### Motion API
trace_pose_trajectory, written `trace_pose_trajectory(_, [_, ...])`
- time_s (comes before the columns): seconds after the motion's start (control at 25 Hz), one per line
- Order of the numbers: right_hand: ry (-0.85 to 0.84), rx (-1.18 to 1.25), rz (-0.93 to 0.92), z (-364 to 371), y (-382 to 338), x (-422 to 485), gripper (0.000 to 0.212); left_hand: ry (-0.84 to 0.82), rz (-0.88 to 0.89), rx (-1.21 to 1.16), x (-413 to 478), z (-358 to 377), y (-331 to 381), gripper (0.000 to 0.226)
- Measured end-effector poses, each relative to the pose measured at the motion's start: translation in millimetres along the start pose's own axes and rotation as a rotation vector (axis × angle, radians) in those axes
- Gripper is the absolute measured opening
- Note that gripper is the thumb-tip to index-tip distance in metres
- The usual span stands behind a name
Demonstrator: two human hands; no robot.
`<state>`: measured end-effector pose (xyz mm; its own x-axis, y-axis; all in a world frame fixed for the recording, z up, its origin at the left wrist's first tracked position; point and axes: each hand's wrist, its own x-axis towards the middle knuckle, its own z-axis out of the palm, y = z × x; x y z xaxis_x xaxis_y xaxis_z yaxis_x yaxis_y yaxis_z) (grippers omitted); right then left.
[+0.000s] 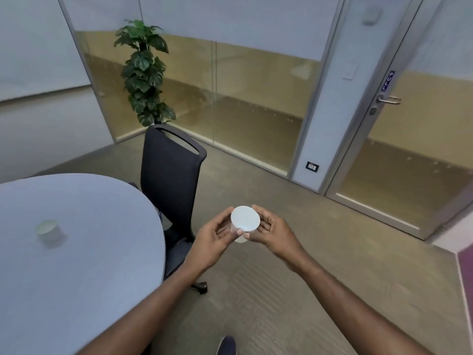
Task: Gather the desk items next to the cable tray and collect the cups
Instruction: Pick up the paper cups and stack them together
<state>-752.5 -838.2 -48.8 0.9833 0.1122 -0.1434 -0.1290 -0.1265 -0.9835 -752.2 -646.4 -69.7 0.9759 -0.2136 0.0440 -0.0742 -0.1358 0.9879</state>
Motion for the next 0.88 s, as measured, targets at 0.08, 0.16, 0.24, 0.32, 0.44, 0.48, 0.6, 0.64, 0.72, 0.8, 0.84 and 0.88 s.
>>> trace_pose_trajectory(0.08, [0.027, 0.000, 0.016, -19, -1, 41, 0.081, -0.020, -0.018, -0.058, 51, 7, -9, 0.063])
trace_pose_trajectory(0.16, [0.054, 0.012, 0.039, -38, -7, 82, 0.082, -0.041, -0.036, -0.100, 104, 13, -16, 0.058])
trace_pose_trajectory(0.24, [0.076, 0.007, 0.043, -57, -11, 121, 0.083, -0.056, -0.033, -0.109, 150, 18, -18, 0.054])
trace_pose_trajectory(0.32, [0.081, 0.007, 0.057, -74, -17, 155, 0.084, -0.068, -0.054, -0.132, 192, 24, -20, 0.057])
trace_pose_trajectory(0.44, [0.081, 0.011, 0.064, -94, -17, 211, 0.083, -0.052, -0.065, -0.121, 248, 27, -21, 0.063])
trace_pose_trajectory(0.48, [0.067, 0.016, 0.067, -100, -17, 232, 0.082, -0.047, -0.074, -0.122, 269, 26, -23, 0.061])
trace_pose_trajectory(0.6, [0.009, 0.028, 0.069, -118, -10, 300, 0.080, 0.005, -0.092, -0.082, 330, 26, -38, 0.059])
trace_pose_trajectory(0.64, [-0.015, 0.021, 0.069, -123, -8, 324, 0.081, 0.020, -0.096, -0.068, 350, 25, -43, 0.060])
trace_pose_trajectory(0.72, [-0.069, 0.041, 0.066, -136, -7, 378, 0.082, 0.074, -0.106, -0.065, 395, 23, -52, 0.061])
trace_pose_trajectory(0.8, [-0.142, 0.046, 0.044, -149, -4, 437, 0.080, 0.147, -0.099, -0.036, 442, 22, -59, 0.061])
trace_pose_trajectory(0.84, [-0.185, 0.045, 0.040, -154, -6, 466, 0.079, 0.183, -0.108, -0.029, 464, 20, -60, 0.061])
trace_pose_trajectory(0.88, [-0.225, 0.052, 0.047, -160, -11, 492, 0.078, 0.223, -0.122, -0.033, 485, 18, -59, 0.060])
